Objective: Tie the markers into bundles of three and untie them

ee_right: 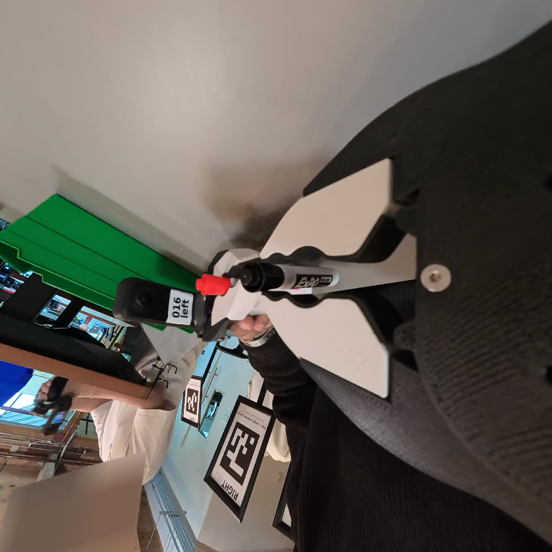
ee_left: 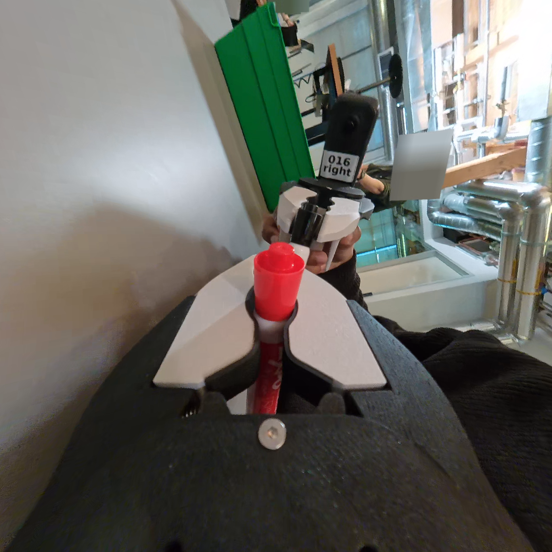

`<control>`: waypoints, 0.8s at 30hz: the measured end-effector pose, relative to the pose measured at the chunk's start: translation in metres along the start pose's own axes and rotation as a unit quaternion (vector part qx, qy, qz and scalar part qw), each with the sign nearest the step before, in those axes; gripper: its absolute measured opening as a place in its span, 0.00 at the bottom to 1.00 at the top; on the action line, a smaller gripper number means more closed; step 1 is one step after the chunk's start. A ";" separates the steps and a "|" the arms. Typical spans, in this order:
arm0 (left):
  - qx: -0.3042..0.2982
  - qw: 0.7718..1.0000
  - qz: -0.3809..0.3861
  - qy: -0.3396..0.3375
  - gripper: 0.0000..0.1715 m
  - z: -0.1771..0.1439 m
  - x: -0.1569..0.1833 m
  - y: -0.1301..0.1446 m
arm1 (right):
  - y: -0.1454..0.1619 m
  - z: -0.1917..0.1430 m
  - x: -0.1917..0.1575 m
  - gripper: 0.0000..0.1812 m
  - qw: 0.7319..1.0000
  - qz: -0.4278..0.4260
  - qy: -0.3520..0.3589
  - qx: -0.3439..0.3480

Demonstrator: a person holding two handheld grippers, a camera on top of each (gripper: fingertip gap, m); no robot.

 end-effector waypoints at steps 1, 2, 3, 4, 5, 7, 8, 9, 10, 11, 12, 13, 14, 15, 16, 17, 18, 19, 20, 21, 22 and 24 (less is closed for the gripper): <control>0.007 1.000 -0.009 0.001 0.06 -0.002 -0.002 -0.002 | 0.000 -0.001 0.001 0.10 1.000 0.001 0.001 0.002; 0.018 1.000 -0.018 0.003 0.06 -0.004 -0.003 -0.004 | 0.000 -0.002 0.001 0.10 1.000 0.001 0.002 0.004; 0.034 0.999 -0.026 0.007 0.06 -0.007 -0.004 -0.008 | 0.000 -0.002 0.001 0.10 1.000 0.002 0.002 0.006; 0.050 0.998 -0.032 0.014 0.06 -0.010 -0.004 -0.011 | -0.001 -0.002 0.001 0.10 1.000 0.003 0.000 0.008; 0.063 0.997 -0.036 0.023 0.06 -0.013 -0.003 -0.014 | 0.000 -0.002 0.001 0.10 1.000 0.003 0.000 0.009; 0.072 0.996 -0.036 0.028 0.06 -0.018 -0.003 -0.017 | -0.001 -0.002 0.000 0.10 1.000 0.000 -0.002 0.016; 0.070 0.997 -0.029 0.024 0.06 -0.019 -0.003 -0.017 | -0.003 -0.003 -0.001 0.10 1.000 -0.001 -0.004 0.020; 0.067 0.997 -0.020 0.018 0.06 -0.019 -0.003 -0.016 | -0.004 -0.004 -0.002 0.10 1.000 -0.003 -0.007 0.025; 0.064 0.998 -0.007 0.012 0.06 -0.018 -0.003 -0.016 | -0.005 -0.006 -0.002 0.10 1.000 -0.005 -0.008 0.029; 0.059 0.998 0.007 0.006 0.06 -0.017 -0.001 -0.015 | -0.006 -0.008 -0.003 0.10 0.999 -0.008 -0.008 0.033; 0.057 0.998 0.023 -0.003 0.06 -0.016 0.001 -0.015 | -0.008 -0.011 -0.003 0.10 0.999 -0.012 -0.006 0.038; 0.059 0.997 0.039 -0.016 0.06 -0.015 0.002 -0.015 | -0.010 -0.015 -0.005 0.10 0.999 -0.017 -0.004 0.046; 0.062 0.996 0.053 -0.028 0.06 -0.014 0.003 -0.015 | -0.014 -0.020 -0.007 0.09 0.998 -0.023 0.000 0.055; 0.074 0.994 0.066 -0.036 0.06 -0.015 0.005 -0.016 | -0.018 -0.025 -0.011 0.09 0.997 -0.030 0.003 0.067; 0.094 0.991 0.080 -0.042 0.06 -0.016 0.009 -0.019 | -0.024 -0.030 -0.017 0.10 0.996 -0.040 0.007 0.080; 0.112 0.988 0.099 -0.046 0.05 -0.019 0.014 -0.022 | -0.030 -0.034 -0.024 0.10 0.994 -0.056 0.016 0.091; 0.128 0.982 0.124 -0.053 0.05 -0.023 0.021 -0.024 | -0.038 -0.037 -0.032 0.10 0.992 -0.076 0.029 0.099; 0.140 0.976 0.152 -0.068 0.06 -0.027 0.027 -0.025 | -0.045 -0.038 -0.040 0.09 0.989 -0.098 0.045 0.105; 0.152 0.968 0.175 -0.092 0.06 -0.032 0.031 -0.026 | -0.054 -0.037 -0.049 0.10 0.985 -0.121 0.058 0.108; 0.164 0.961 0.189 -0.118 0.06 -0.036 0.031 -0.027 | -0.063 -0.033 -0.060 0.10 0.981 -0.145 0.066 0.108; 0.176 0.956 0.190 -0.138 0.05 -0.039 0.029 -0.028 | -0.073 -0.026 -0.072 0.10 0.978 -0.168 0.069 0.107; 0.206 0.955 0.154 -0.150 0.05 -0.045 0.021 -0.030 | -0.096 -0.003 -0.101 0.10 0.971 -0.211 0.050 0.101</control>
Point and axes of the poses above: each gripper's, where its closed fingertips meet, z out along the fingers, y out of its underside, x = y × z across the jaws, the point moved 6 cm from there along -z, back along the fingers, and after that the axes turned 6 degrees about -x, right-handed, at the moved point
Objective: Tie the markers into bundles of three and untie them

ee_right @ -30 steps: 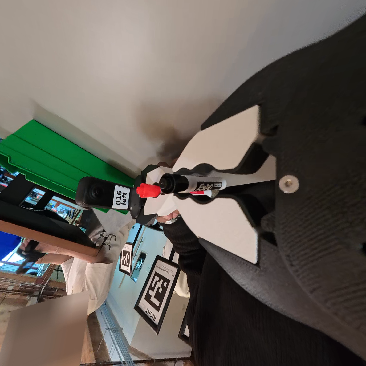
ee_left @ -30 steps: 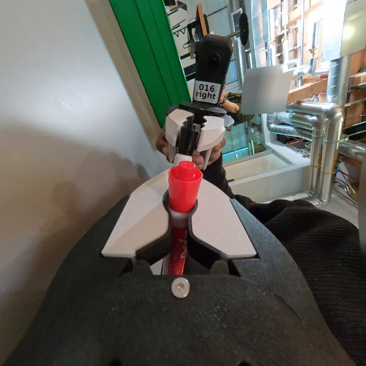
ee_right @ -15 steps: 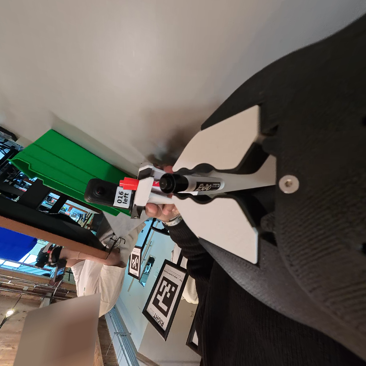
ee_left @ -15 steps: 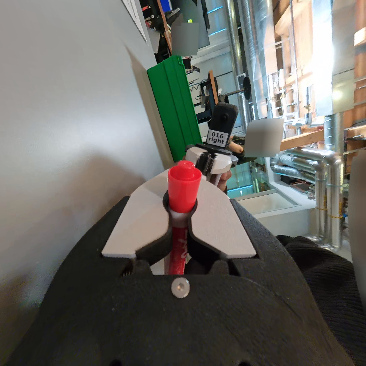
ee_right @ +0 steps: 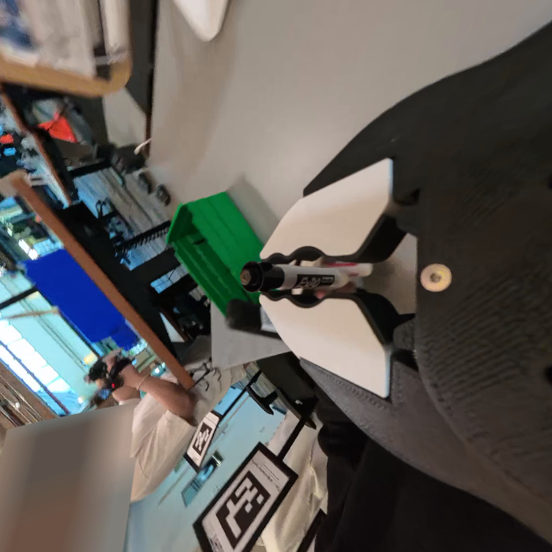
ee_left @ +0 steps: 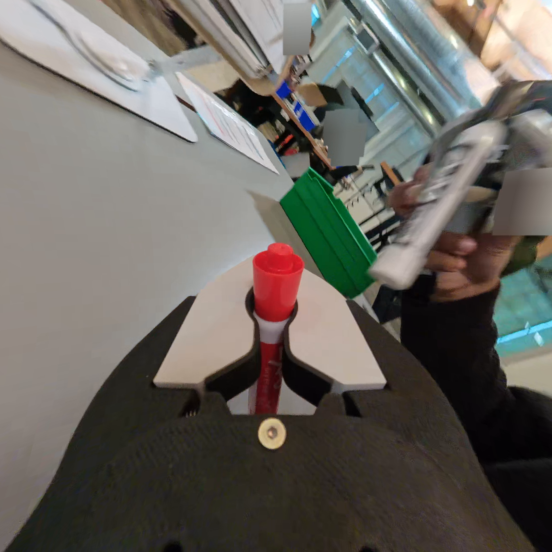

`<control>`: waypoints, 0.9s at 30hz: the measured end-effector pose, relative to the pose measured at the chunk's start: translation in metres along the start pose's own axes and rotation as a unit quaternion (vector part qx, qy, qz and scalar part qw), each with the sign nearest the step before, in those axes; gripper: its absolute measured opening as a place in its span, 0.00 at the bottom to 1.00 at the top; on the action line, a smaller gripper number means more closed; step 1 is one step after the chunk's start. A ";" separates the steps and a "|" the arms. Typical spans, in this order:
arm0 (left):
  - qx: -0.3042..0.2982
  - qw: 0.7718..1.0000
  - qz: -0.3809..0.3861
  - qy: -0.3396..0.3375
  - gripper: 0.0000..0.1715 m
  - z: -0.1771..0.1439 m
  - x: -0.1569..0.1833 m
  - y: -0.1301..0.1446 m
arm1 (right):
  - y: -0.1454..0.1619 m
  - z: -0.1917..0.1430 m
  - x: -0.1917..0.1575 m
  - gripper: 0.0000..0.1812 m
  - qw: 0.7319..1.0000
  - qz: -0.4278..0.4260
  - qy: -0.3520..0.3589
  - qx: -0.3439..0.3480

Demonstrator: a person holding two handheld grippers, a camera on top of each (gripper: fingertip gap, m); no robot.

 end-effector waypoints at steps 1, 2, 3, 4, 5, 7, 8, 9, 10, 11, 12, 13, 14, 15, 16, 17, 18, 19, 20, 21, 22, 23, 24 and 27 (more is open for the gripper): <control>0.012 0.999 -0.029 -0.003 0.05 -0.001 -0.005 -0.001 | -0.015 0.017 -0.011 0.10 1.000 -0.017 -0.020 0.001; 0.018 0.998 -0.054 -0.004 0.05 -0.001 -0.010 -0.001 | -0.031 0.037 -0.023 0.10 0.999 -0.032 -0.041 0.001; 0.017 0.997 -0.069 -0.009 0.06 -0.001 -0.015 0.000 | -0.045 0.060 -0.033 0.10 0.997 -0.047 -0.056 -0.005; 0.017 0.997 -0.076 -0.017 0.06 -0.001 -0.020 0.001 | -0.056 0.085 -0.041 0.10 0.996 -0.067 -0.063 -0.020; 0.018 0.996 -0.078 -0.024 0.06 -0.001 -0.023 0.001 | -0.065 0.113 -0.049 0.10 0.993 -0.089 -0.064 -0.043; 0.034 0.996 -0.077 -0.037 0.06 -0.004 -0.027 -0.003 | -0.075 0.174 -0.060 0.10 0.985 -0.119 -0.070 -0.107; 0.040 0.996 -0.075 -0.039 0.06 -0.005 -0.028 -0.005 | -0.077 0.204 -0.064 0.10 0.979 -0.126 -0.074 -0.141; 0.044 0.995 -0.074 -0.041 0.06 -0.007 -0.028 -0.007 | -0.077 0.234 -0.067 0.10 0.973 -0.130 -0.077 -0.176; 0.047 0.995 -0.076 -0.043 0.06 -0.008 -0.029 -0.007 | -0.074 0.262 -0.069 0.10 0.964 -0.133 -0.075 -0.218; 0.048 0.995 -0.081 -0.043 0.05 -0.010 -0.030 -0.008 | -0.069 0.288 -0.068 0.10 0.953 -0.139 -0.067 -0.261; 0.049 0.994 -0.088 -0.043 0.06 -0.011 -0.031 -0.008 | -0.063 0.313 -0.065 0.10 0.941 -0.150 -0.051 -0.298; 0.053 0.993 -0.098 -0.042 0.06 -0.012 -0.032 -0.008 | -0.057 0.336 -0.061 0.10 0.930 -0.159 -0.034 -0.330; 0.057 0.992 -0.107 -0.041 0.06 -0.013 -0.034 -0.009 | -0.050 0.357 -0.055 0.10 0.918 -0.162 -0.019 -0.361; 0.059 0.991 -0.114 -0.044 0.06 -0.013 -0.036 -0.009 | -0.042 0.376 -0.048 0.10 0.906 -0.161 -0.002 -0.393; 0.061 0.990 -0.122 -0.047 0.06 -0.014 -0.038 -0.009 | -0.032 0.393 -0.037 0.10 0.888 -0.160 0.019 -0.430; 0.064 0.988 -0.130 -0.046 0.05 -0.015 -0.040 -0.010 | -0.022 0.406 -0.026 0.10 0.867 -0.158 0.040 -0.472; 0.065 0.987 -0.137 -0.044 0.05 -0.015 -0.041 -0.010 | -0.012 0.417 -0.014 0.10 0.848 -0.151 0.057 -0.506; 0.066 0.987 -0.142 -0.044 0.05 -0.015 -0.042 -0.010 | -0.003 0.426 -0.004 0.10 0.830 -0.141 0.073 -0.534; 0.066 0.986 -0.143 -0.046 0.06 -0.015 -0.042 -0.010 | 0.007 0.433 0.005 0.10 0.814 -0.134 0.085 -0.559; 0.066 0.987 -0.142 -0.045 0.06 -0.016 -0.042 -0.010 | 0.015 0.439 0.013 0.10 0.798 -0.129 0.095 -0.581; 0.065 0.987 -0.141 -0.044 0.06 -0.015 -0.041 -0.011 | 0.024 0.443 0.018 0.10 0.786 -0.125 0.101 -0.596; 0.064 0.988 -0.137 -0.044 0.06 -0.015 -0.040 -0.011 | 0.031 0.445 0.021 0.10 0.777 -0.124 0.105 -0.608; 0.063 0.988 -0.131 -0.044 0.06 -0.015 -0.039 -0.011 | 0.037 0.446 0.022 0.10 0.770 -0.123 0.107 -0.617; 0.060 0.990 -0.118 -0.046 0.06 -0.015 -0.036 -0.011 | 0.040 0.441 0.019 0.14 0.763 -0.145 0.111 -0.620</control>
Point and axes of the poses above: each gripper's, where its closed fingertips meet, z out along the fingers, y out of its underside, x = y × z across the jaws, the point moved 6 cm from there along -z, back along the fingers, and after that the axes turned 6 degrees about -x, right-handed, at the moved point
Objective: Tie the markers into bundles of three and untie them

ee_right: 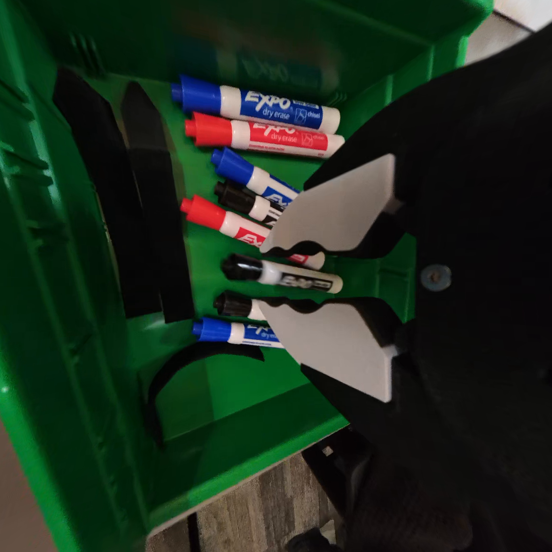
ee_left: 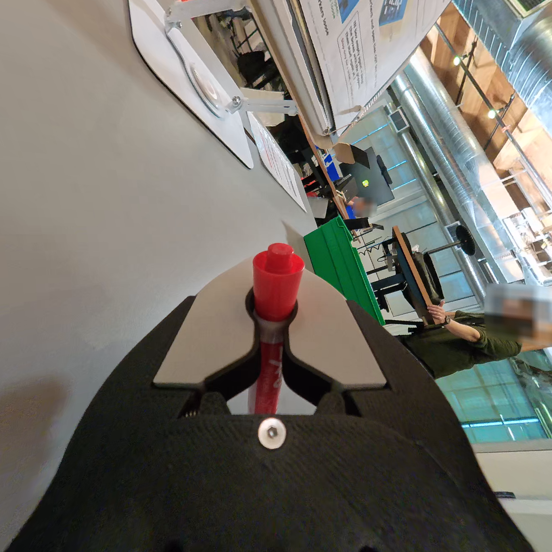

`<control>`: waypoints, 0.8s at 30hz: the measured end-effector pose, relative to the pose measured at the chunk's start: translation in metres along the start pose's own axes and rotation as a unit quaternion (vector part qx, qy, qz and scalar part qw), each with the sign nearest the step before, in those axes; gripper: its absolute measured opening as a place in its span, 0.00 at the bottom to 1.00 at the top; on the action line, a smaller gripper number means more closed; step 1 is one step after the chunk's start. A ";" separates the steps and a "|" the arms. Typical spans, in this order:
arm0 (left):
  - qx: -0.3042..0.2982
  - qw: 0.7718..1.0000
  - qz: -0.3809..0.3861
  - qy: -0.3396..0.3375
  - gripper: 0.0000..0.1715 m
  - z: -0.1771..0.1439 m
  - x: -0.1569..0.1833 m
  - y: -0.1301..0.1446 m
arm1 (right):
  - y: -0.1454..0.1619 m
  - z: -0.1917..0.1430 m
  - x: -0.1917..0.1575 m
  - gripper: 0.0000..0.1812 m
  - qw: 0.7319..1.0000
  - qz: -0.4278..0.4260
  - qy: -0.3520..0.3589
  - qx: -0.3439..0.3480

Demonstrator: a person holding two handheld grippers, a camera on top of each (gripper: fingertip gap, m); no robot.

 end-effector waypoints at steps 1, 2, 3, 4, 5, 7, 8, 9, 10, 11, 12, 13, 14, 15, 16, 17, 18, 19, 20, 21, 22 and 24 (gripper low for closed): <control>0.002 1.000 0.002 0.000 0.06 -0.001 0.000 -0.001 | 0.004 -0.007 -0.004 0.15 1.000 -0.007 -0.007 0.012; 0.003 1.000 0.004 -0.001 0.06 -0.001 0.001 -0.001 | 0.009 -0.017 -0.008 0.16 0.999 -0.013 -0.017 0.032; 0.005 1.000 0.008 -0.002 0.06 -0.001 0.001 -0.002 | 0.016 -0.029 -0.013 0.19 0.998 -0.018 -0.029 0.057; 0.008 1.000 0.010 -0.002 0.06 -0.002 0.001 -0.002 | 0.026 -0.044 -0.018 0.22 0.995 -0.024 -0.040 0.087; 0.011 1.000 0.013 -0.001 0.06 -0.002 0.002 -0.003 | 0.038 -0.060 -0.022 0.23 0.991 -0.029 -0.047 0.122; 0.013 1.000 0.017 0.008 0.06 -0.002 0.004 -0.004 | 0.071 -0.096 -0.030 0.23 0.975 -0.040 -0.051 0.212; 0.013 1.000 0.018 0.015 0.06 -0.002 0.006 -0.005 | 0.093 -0.114 -0.032 0.23 0.963 -0.043 -0.040 0.262; 0.009 1.000 0.020 0.022 0.06 -0.001 0.007 -0.004 | 0.118 -0.128 -0.031 0.22 0.950 -0.045 -0.016 0.310; -0.001 0.999 0.030 0.023 0.06 0.000 0.008 -0.002 | 0.146 -0.139 -0.029 0.21 0.935 -0.044 0.012 0.352; -0.009 0.999 0.047 0.014 0.06 0.002 0.010 0.000 | 0.176 -0.145 -0.025 0.20 0.922 -0.038 0.042 0.384; -0.015 0.997 0.071 -0.003 0.06 0.003 0.011 0.003 | 0.206 -0.147 -0.019 0.18 0.911 -0.025 0.069 0.406; -0.021 0.995 0.101 -0.018 0.06 0.005 0.013 0.006 | 0.235 -0.145 -0.014 0.17 0.901 -0.006 0.089 0.424; -0.027 0.991 0.130 -0.034 0.06 0.008 0.015 0.009 | 0.262 -0.139 -0.011 0.16 0.893 0.015 0.093 0.440; -0.028 0.986 0.157 -0.050 0.06 0.010 0.017 0.011 | 0.286 -0.131 -0.011 0.16 0.885 0.035 0.079 0.457; -0.025 0.982 0.178 -0.057 0.06 0.011 0.020 0.013 | 0.305 -0.122 -0.013 0.16 0.875 0.055 0.053 0.477; -0.025 0.979 0.196 -0.056 0.06 0.013 0.025 0.015 | 0.321 -0.114 -0.017 0.18 0.863 0.074 0.024 0.500; -0.027 0.976 0.211 -0.055 0.06 0.014 0.029 0.018 | 0.333 -0.105 -0.021 0.19 0.850 0.088 -0.003 0.520; -0.029 0.972 0.228 -0.057 0.06 0.015 0.032 0.021 | 0.343 -0.098 -0.025 0.19 0.838 0.097 -0.022 0.537; -0.031 0.966 0.248 -0.061 0.05 0.016 0.035 0.024 | 0.350 -0.090 -0.027 0.19 0.830 0.103 -0.033 0.548; -0.035 0.960 0.270 -0.066 0.05 0.017 0.037 0.027 | 0.354 -0.082 -0.028 0.19 0.829 0.104 -0.038 0.549; -0.037 0.953 0.292 -0.074 0.05 0.017 0.039 0.030 | 0.357 -0.073 -0.028 0.20 0.834 0.105 -0.039 0.540; -0.037 0.938 0.334 -0.085 0.05 0.018 0.044 0.033 | 0.358 -0.058 -0.028 0.20 0.850 0.102 -0.050 0.514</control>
Point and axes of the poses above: each gripper's, where its closed fingertips meet, z out along the fingers, y out of its underside, x = y × z across the jaws, the point moved 6 cm from there along -z, back along the fingers, and after that the axes turned 6 degrees about -x, right-handed, at the moved point
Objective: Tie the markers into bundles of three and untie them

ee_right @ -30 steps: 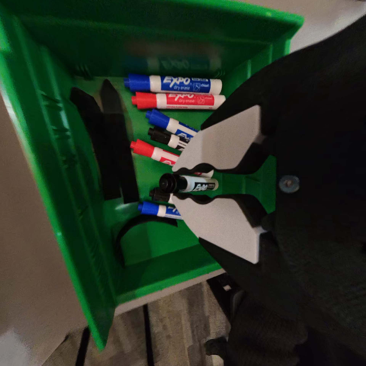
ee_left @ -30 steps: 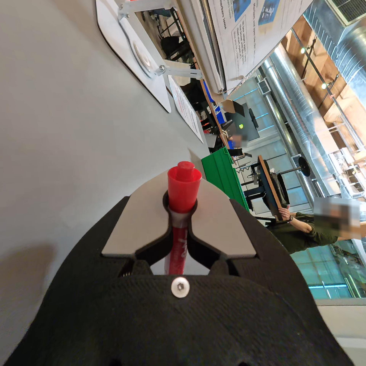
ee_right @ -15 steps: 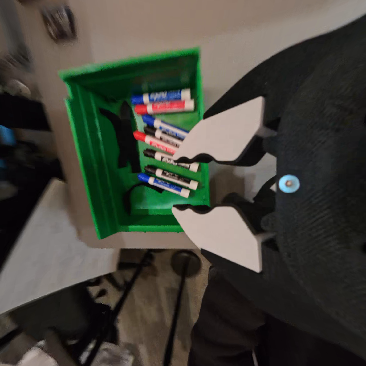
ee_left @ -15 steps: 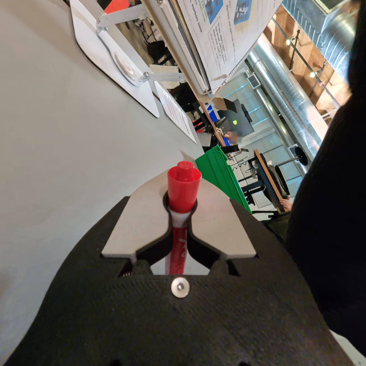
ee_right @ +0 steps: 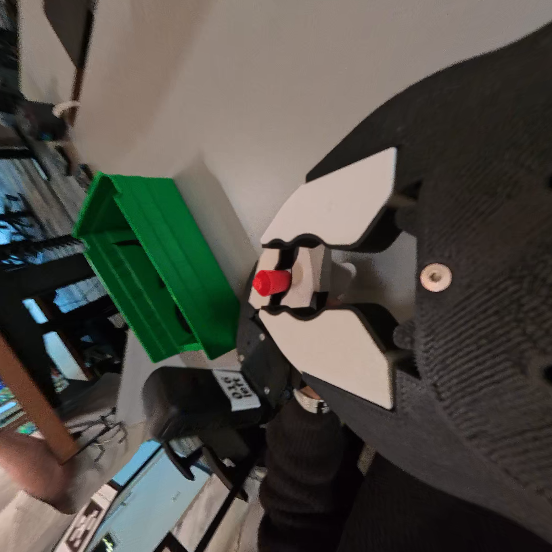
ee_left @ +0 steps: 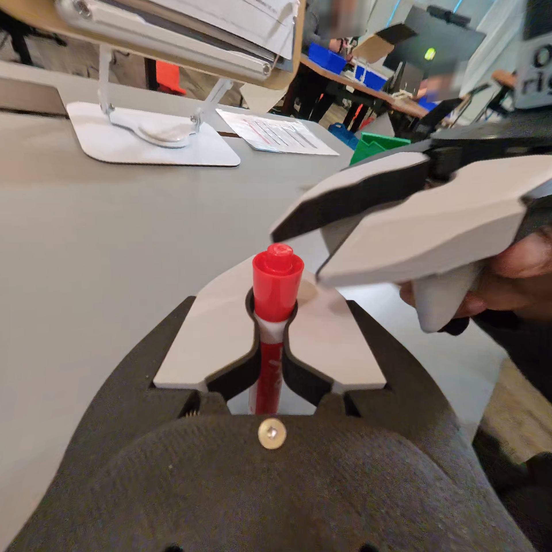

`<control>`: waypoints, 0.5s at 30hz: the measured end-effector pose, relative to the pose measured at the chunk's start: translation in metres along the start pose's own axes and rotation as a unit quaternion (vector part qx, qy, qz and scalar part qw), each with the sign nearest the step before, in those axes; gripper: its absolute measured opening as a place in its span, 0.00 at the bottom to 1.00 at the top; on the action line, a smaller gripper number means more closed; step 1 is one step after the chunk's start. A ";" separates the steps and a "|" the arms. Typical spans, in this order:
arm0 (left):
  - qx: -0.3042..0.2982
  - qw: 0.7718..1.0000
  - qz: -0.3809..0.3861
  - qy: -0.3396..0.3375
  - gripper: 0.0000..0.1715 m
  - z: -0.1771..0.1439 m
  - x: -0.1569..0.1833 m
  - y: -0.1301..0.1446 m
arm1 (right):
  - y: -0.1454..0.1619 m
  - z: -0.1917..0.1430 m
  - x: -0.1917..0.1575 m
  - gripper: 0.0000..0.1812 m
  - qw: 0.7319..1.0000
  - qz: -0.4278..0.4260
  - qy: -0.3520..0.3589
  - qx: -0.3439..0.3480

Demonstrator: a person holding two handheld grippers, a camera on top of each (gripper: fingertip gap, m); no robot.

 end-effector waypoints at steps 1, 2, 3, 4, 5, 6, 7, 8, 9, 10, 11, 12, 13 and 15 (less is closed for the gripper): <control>-0.003 1.000 0.020 -0.002 0.05 0.000 0.003 0.001 | 0.005 0.003 0.000 0.20 1.000 0.002 -0.012 -0.020; -0.005 0.999 0.037 -0.008 0.06 0.000 0.005 0.001 | 0.008 0.004 0.000 0.20 0.999 0.005 -0.019 -0.035; -0.009 0.999 0.049 -0.013 0.05 0.000 0.006 0.003 | 0.010 0.005 0.000 0.19 0.999 0.004 -0.021 -0.041; -0.015 0.998 0.055 -0.016 0.05 0.001 0.006 0.004 | 0.012 0.005 0.000 0.16 0.999 -0.002 -0.025 -0.045; -0.019 0.998 0.054 -0.014 0.05 0.002 0.005 0.006 | 0.013 0.005 -0.001 0.10 0.998 -0.009 -0.030 -0.049; -0.023 0.998 0.049 -0.010 0.05 0.002 0.005 0.007 | 0.014 0.006 -0.001 0.10 0.998 -0.016 -0.027 -0.052; -0.026 0.999 0.046 -0.006 0.05 0.002 0.004 0.008 | 0.015 0.007 0.000 0.10 0.998 -0.022 -0.025 -0.053; -0.027 0.999 0.042 -0.002 0.06 0.001 0.003 0.009 | 0.016 0.008 0.000 0.10 0.998 -0.024 -0.024 -0.053; -0.025 0.999 0.040 0.005 0.09 0.000 0.003 0.009 | 0.016 0.009 0.000 0.10 0.998 -0.025 -0.021 -0.052; -0.023 0.999 0.039 0.011 0.12 -0.001 0.003 0.008 | 0.016 0.009 0.001 0.10 0.998 -0.026 -0.017 -0.051; -0.024 0.999 0.040 0.014 0.17 -0.001 0.003 0.008 | 0.016 0.009 0.001 0.10 0.998 -0.028 -0.014 -0.049; -0.027 0.999 0.041 0.014 0.19 -0.001 0.002 0.009 | 0.015 0.009 0.001 0.10 0.998 -0.027 -0.012 -0.046; -0.031 0.999 0.042 0.013 0.21 -0.001 0.001 0.010 | 0.014 0.007 0.002 0.10 0.999 -0.025 -0.014 -0.043; -0.045 0.998 0.041 0.018 0.25 0.002 0.001 0.013 | 0.010 0.003 0.001 0.10 0.999 -0.016 -0.026 -0.036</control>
Point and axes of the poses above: each gripper's, where its closed fingertips meet, z out along the fingers, y out of its underside, x = y × z across the jaws, the point moved 6 cm from there along -z, back along the fingers, and after that the axes turned 6 degrees about -x, right-handed, at the moved point
